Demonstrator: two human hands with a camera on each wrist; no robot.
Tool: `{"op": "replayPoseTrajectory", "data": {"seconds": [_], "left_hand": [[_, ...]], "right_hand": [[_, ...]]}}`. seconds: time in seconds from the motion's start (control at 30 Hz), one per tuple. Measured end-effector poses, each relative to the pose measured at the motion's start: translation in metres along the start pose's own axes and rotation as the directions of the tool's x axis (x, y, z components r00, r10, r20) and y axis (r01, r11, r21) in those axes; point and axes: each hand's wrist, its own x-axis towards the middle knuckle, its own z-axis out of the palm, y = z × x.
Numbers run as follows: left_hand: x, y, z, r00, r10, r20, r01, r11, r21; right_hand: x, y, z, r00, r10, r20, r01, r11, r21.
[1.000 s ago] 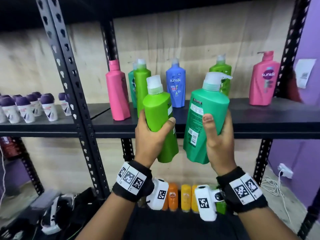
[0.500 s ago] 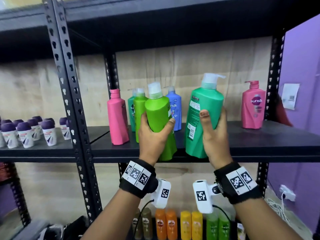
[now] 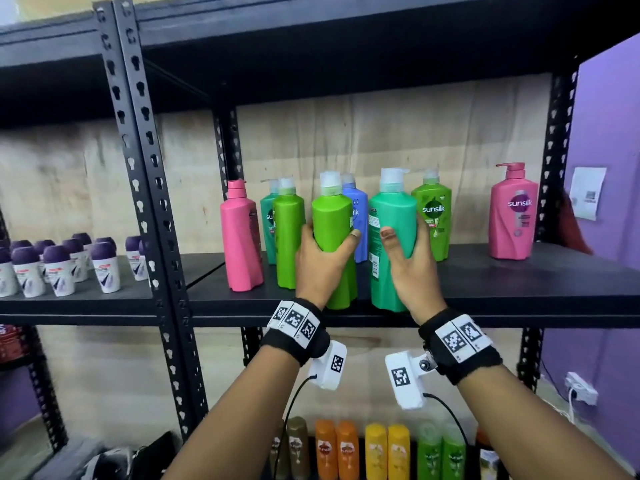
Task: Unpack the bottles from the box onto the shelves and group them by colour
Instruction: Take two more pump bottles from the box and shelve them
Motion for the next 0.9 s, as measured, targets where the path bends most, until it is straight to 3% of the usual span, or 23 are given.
{"op": "replayPoseTrajectory", "data": {"seconds": [0.23,0.53,0.77,0.9], "left_hand": [[0.018,-0.012,0.014,0.998,-0.048,0.034,0.047,0.998,0.052],[0.031,-0.017,0.021,0.992,-0.083,0.095,0.072,0.991,0.113],[0.040,-0.019,0.015,0.961,-0.200,0.192,0.165,0.969,0.183],[0.024,-0.021,0.009,0.955,-0.199,0.220,0.142,0.958,0.249]], "right_hand": [[0.021,0.018,0.013,0.996,0.086,0.036,-0.078,0.980,-0.185],[0.047,0.032,0.026,0.963,0.265,0.042,-0.220,0.868,-0.446],[0.055,0.035,0.025,0.947,0.311,0.075,-0.239,0.844,-0.481],[0.045,0.035,0.016,0.939,0.316,0.139,-0.215,0.850,-0.481]]}}
